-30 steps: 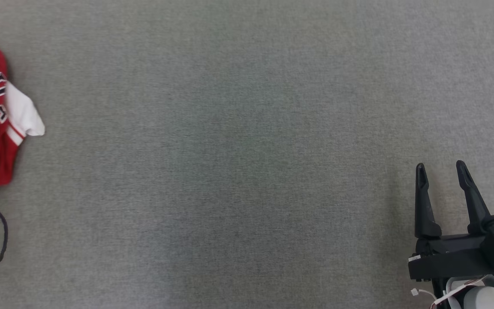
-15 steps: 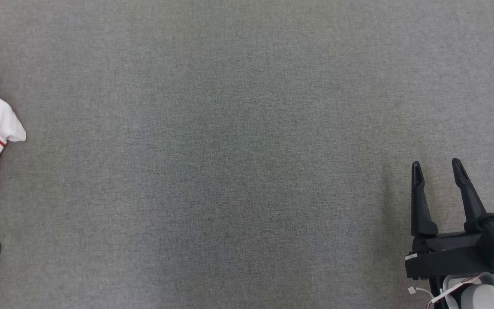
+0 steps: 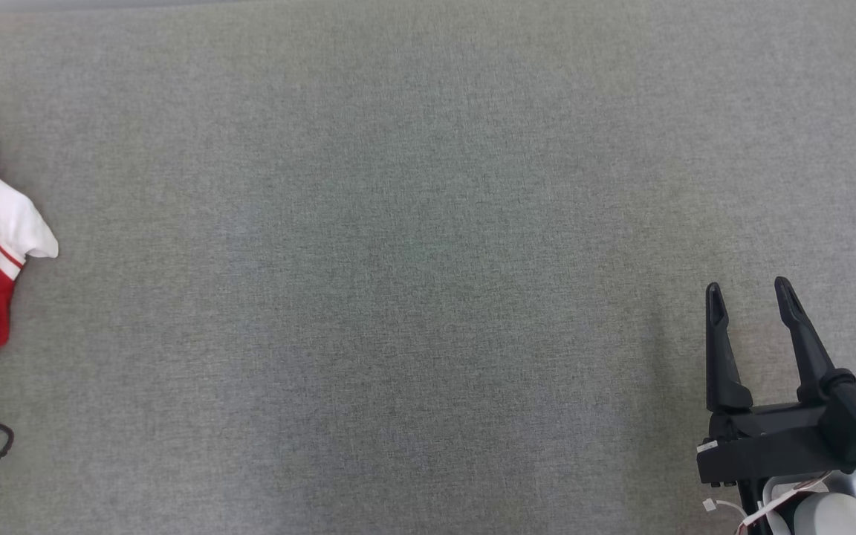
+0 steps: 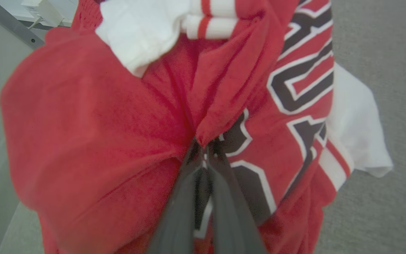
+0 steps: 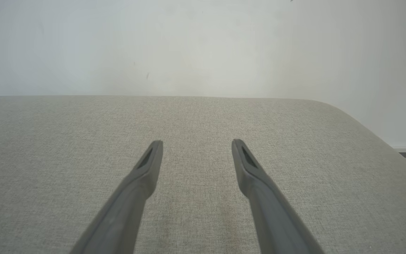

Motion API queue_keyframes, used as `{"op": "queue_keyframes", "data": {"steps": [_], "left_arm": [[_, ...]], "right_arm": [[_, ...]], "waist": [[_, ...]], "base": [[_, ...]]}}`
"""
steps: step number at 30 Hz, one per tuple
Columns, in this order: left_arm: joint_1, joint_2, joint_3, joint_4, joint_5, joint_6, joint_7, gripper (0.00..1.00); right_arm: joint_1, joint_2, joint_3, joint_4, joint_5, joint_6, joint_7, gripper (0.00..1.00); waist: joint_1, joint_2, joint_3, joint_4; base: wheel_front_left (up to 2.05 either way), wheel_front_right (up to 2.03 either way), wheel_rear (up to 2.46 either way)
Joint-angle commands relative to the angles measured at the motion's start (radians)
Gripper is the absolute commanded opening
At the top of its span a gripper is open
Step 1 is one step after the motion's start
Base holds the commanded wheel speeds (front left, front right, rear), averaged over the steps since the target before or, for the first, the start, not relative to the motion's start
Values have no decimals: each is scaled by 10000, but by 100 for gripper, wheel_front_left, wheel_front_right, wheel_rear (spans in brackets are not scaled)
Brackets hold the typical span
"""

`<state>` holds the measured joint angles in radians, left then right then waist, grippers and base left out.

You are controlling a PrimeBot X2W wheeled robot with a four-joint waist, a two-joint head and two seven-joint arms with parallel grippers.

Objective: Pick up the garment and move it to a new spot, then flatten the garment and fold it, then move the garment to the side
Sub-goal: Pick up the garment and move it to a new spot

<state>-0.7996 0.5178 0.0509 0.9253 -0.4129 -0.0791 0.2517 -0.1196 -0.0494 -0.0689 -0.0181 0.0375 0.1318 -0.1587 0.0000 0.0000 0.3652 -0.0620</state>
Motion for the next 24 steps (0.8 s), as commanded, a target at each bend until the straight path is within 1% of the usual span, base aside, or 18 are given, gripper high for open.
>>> {"op": "queue_keyframes", "data": {"steps": [1, 7, 10, 15, 19, 21, 22, 24], "left_arm": [[-134, 45, -35, -12, 139, 60, -151, 0], [-460, 172, -52, -504, 316, 301, -1566, 0], [-679, 238, -143, -851, 452, 274, -2243, 0], [-1127, 73, -174, -1905, 433, 156, -3375, 0], [-1550, -161, -386, -2991, 405, 14, -3662, 0], [-1759, -277, -624, -3645, 499, -18, -3556, 0], [-1759, -277, -624, -3645, 499, -18, -3556, 0], [-1916, -471, -872, -4287, 521, -74, -3345, 0]], "right_arm": [[34, -15, -20, 7, 46, -21, -25, 100], [147, -15, 46, 138, 233, -21, -159, 100], [182, -15, 46, 285, 303, -21, -255, 100], [213, -17, 108, 616, 518, -21, -432, 100], [258, -15, 191, 954, 709, -21, -628, 100], [267, -15, 205, 1099, 855, -21, -721, 100], [267, -15, 205, 1099, 855, -21, -721, 100], [251, -17, 231, 1268, 981, -21, -812, 100]], "waist": [[0, 0, -79, 38], [0, 0, -445, 186], [0, 0, -674, 260], [0, 0, -1062, 289], [0, 0, -1315, 184], [0, 0, -1379, 85], [0, 0, -1379, 85], [0, 0, -1438, -56]], "base": [[0, 0, 0], [0, 0, 0], [0, 0, 0], [0, 0, 0], [0, 0, 0], [0, 0, 0], [0, 0, 0], [0, 0, 0]]}}
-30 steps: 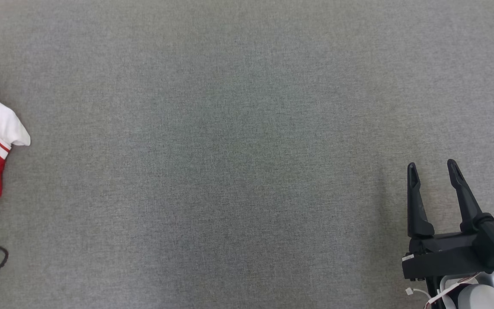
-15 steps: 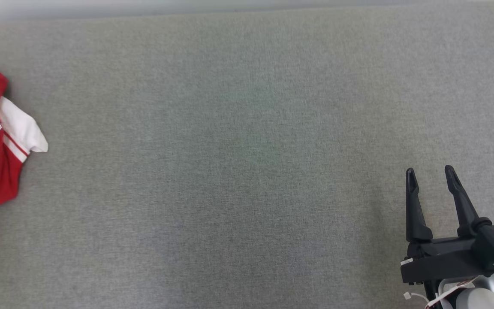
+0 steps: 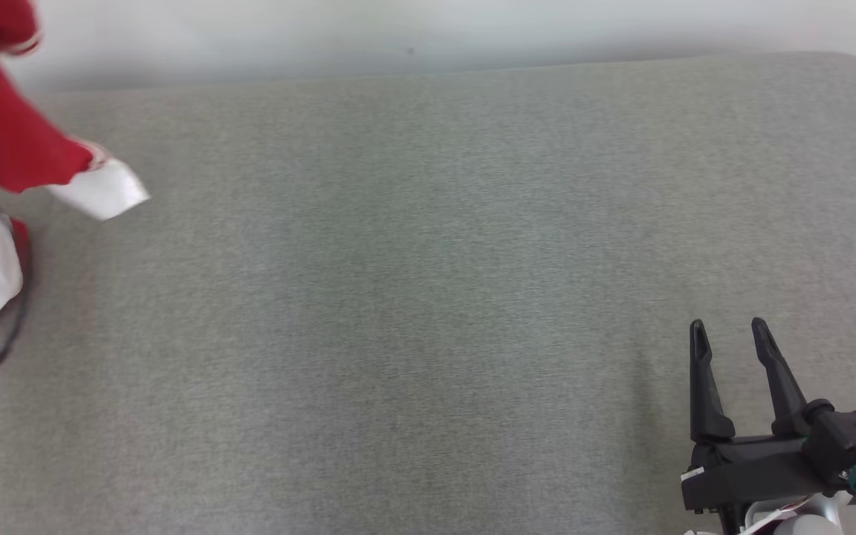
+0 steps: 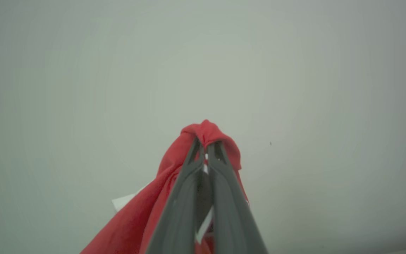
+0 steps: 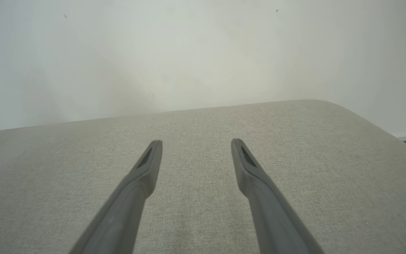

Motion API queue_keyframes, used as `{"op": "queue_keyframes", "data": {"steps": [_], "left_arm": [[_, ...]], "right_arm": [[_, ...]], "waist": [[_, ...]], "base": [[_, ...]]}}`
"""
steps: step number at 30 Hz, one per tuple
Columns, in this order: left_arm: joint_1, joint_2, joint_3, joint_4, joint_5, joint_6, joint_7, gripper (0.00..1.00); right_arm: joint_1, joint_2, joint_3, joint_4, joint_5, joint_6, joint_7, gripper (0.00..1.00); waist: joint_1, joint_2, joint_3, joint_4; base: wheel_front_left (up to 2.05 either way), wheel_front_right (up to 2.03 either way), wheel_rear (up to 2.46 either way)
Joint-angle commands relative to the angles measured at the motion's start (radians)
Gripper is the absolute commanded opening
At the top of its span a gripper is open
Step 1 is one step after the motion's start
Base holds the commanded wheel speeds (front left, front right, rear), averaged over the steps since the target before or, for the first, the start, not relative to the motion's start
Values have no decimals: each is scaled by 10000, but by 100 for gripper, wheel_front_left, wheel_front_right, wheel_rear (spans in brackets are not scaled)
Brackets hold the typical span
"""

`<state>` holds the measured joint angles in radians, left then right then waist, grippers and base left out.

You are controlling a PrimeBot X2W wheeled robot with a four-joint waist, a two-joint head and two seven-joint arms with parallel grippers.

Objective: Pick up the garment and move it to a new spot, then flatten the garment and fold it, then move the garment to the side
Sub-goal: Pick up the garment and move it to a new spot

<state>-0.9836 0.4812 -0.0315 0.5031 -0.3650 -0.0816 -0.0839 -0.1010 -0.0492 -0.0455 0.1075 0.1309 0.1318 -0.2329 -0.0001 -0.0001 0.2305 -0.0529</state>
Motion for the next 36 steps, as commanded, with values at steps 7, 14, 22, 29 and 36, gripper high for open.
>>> {"op": "queue_keyframes", "data": {"steps": [7, 14, 22, 29, 36], "left_arm": [[-538, -925, -1078, -2175, 20, -125, 983, 0], [-317, -1888, -1943, -3625, -163, -42, 1651, 0], [961, -2903, -3066, -4718, -423, 67, 2122, 0], [2712, -3288, -3435, -4698, -718, 434, 1835, 0], [4210, -2416, -2982, -3967, -457, 814, 1238, 0]], "right_arm": [[-11, -19, 201, 590, 474, -21, -267, 100], [-55, -20, 318, 923, 847, -21, -327, 100], [238, -17, 174, 880, 978, -21, -316, 100], [363, -17, 6, 841, 933, -21, -316, 100], [253, -19, 66, 978, 845, -21, -317, 100]], "waist": [[1, 1, -243, -869], [1, 1, -432, -1941], [1, 1, -629, -2971], [1, 1, -632, -3253], [1, 1, -571, -3108]], "base": [[0, 0, 0], [0, 0, 0], [0, 0, 0], [0, 0, 0], [0, 0, 0]]}}
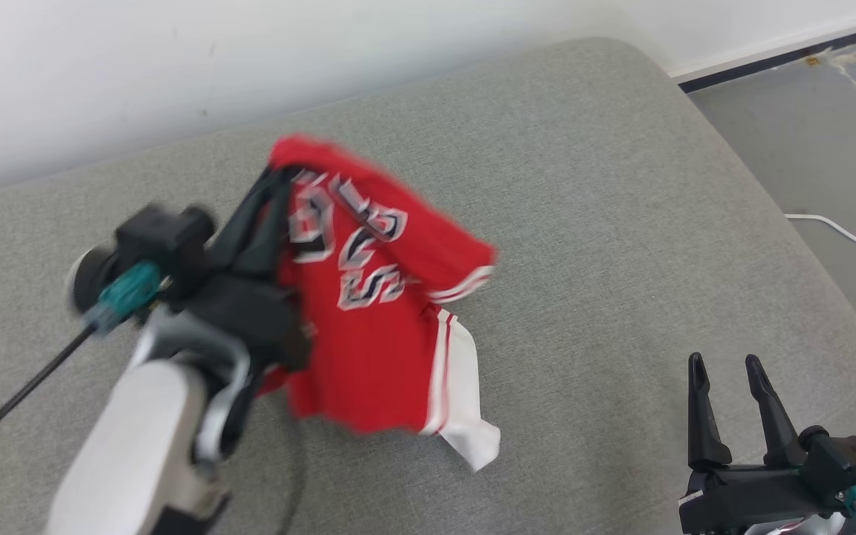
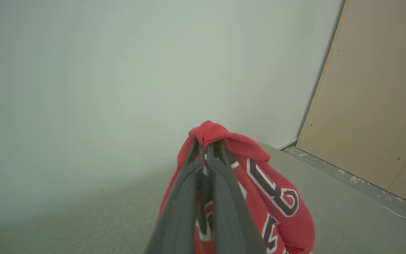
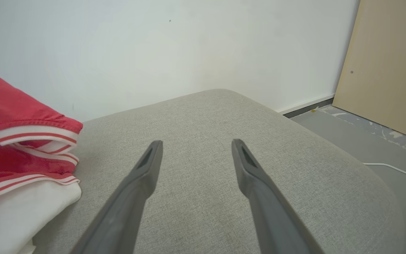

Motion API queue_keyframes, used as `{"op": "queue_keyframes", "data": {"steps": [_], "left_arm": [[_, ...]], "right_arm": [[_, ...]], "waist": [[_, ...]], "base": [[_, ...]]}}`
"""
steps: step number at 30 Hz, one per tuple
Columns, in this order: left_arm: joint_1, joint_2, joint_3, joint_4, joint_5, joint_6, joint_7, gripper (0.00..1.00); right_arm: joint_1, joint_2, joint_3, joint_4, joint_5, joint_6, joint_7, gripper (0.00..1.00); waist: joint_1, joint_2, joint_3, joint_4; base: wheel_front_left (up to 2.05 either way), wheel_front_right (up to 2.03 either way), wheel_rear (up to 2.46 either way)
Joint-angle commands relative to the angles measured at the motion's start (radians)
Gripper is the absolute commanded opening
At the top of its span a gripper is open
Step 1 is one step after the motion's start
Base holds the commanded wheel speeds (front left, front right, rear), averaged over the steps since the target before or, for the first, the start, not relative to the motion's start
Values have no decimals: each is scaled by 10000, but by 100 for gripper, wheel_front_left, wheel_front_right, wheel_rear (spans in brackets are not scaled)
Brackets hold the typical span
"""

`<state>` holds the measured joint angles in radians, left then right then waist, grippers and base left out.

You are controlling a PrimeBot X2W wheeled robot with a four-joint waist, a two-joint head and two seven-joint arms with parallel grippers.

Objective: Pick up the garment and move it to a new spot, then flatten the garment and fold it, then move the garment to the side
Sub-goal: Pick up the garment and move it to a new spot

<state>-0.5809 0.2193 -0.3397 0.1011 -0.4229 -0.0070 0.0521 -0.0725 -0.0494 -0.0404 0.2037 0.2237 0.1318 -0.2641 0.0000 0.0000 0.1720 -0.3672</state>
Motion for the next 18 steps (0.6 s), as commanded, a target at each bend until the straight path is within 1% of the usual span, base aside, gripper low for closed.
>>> {"op": "queue_keyframes", "data": {"steps": [1, 4, 5, 6, 9, 10, 11, 12, 13, 16, 18], "left_arm": [[392, 360, 184, 179, 147, 100, -186, 0], [1034, 752, 507, 457, 44, 232, -434, 0], [1034, 752, 507, 457, 44, 232, -434, 0], [1229, 905, 620, 580, 33, 240, -501, 0], [1748, 1132, 849, 938, -72, 304, -767, 0], [1863, 1177, 932, 1055, -112, 325, -893, 18], [1962, 1207, 981, 1199, -125, 319, -1023, 91], [2052, 1222, 1028, 1316, -138, 345, -1167, 100], [2130, 1241, 1005, 1409, -84, 325, -1305, 100], [2183, 1054, 1016, 1557, -250, 181, -1771, 100], [2199, 911, 1038, 1495, -301, 201, -2098, 100]], "right_arm": [[-65, -17, 28, 19, -90, -21, -5, 100], [-74, -15, 45, 56, -161, -21, -5, 100], [-74, -15, 45, 56, -161, -21, -5, 100], [-76, -17, 35, 81, -188, -21, -5, 100], [-131, -14, 36, 117, -229, -21, -5, 100], [-143, -17, 51, 127, -248, -21, -5, 100], [-143, -17, 49, 132, -272, -21, -5, 100], [-147, -17, 68, 132, -308, -21, -5, 100], [-153, -18, 78, 136, -347, -21, -7, 100], [-149, -17, 9, 79, -385, -21, -5, 100], [-128, -17, 22, 36, -361, -21, -7, 100]], "waist": [[0, 0, 25, 65], [0, 0, 41, 188], [0, 0, 41, 188], [0, 0, 47, 251], [0, 0, 60, 420], [0, 0, 54, 476], [0, 0, 27, 555], [0, 0, -3, 625], [0, 0, -40, 705], [0, 0, -166, 1014], [0, 0, -273, 1227]], "base": [[0, 0, 0], [0, 0, 0], [0, 0, 0], [0, 0, 0], [0, 0, 0], [0, 0, 0], [0, 0, 0], [0, 0, 0], [0, 0, 0], [0, 0, 0], [0, 0, 0]]}}
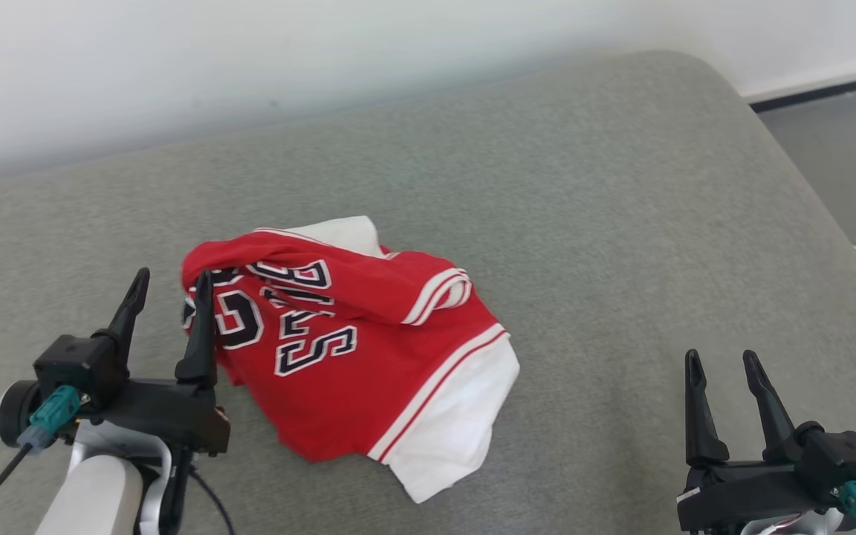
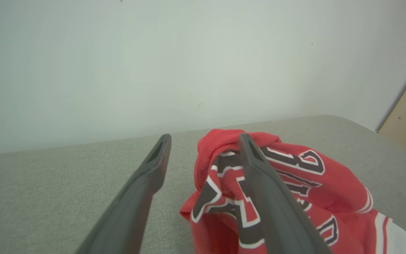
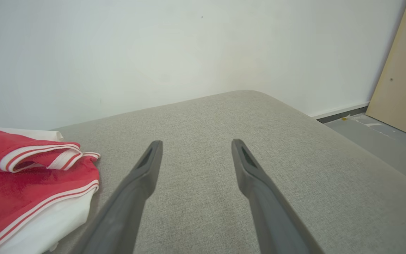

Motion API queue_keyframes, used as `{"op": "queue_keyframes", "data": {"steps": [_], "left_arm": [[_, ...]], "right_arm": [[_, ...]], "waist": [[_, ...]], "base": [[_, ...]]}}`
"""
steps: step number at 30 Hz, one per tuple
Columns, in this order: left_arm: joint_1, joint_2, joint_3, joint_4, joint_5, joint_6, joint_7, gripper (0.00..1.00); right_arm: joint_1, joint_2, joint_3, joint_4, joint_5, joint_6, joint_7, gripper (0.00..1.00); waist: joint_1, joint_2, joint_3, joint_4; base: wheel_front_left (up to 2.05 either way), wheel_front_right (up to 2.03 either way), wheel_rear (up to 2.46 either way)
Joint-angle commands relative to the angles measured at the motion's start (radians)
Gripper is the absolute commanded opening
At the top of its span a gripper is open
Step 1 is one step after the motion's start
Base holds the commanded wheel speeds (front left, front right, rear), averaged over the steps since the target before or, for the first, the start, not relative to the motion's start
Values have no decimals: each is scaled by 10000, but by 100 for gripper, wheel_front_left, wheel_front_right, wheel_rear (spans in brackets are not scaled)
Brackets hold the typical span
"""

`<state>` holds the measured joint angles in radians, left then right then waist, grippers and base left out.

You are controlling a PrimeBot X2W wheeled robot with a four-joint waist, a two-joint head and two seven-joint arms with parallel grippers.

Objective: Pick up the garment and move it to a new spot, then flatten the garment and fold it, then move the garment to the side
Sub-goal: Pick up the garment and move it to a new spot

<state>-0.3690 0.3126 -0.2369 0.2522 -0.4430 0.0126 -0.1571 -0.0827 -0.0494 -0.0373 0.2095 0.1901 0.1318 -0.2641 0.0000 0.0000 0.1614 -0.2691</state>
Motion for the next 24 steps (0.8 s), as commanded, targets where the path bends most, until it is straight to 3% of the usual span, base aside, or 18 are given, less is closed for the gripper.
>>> {"op": "queue_keyframes", "data": {"steps": [1, 12, 24], "left_arm": [[85, -98, 43, -46, -173, 8, -134, 100], [630, -87, 399, -682, -12, 131, -942, 100], [2539, -58, 1199, -1601, 327, -119, -1081, 100]], "right_arm": [[-9, -17, -17, -38, 18, -21, -5, 100], [280, -17, 7, -244, -171, -21, -5, 100], [581, -17, 95, -318, -250, -21, -6, 100]], "waist": [[0, 0, -227, 363], [0, 0, -1003, 1575], [0, 0, -1430, 2157]], "base": [[0, 0, 0], [0, 0, 0], [0, 0, 0]]}}
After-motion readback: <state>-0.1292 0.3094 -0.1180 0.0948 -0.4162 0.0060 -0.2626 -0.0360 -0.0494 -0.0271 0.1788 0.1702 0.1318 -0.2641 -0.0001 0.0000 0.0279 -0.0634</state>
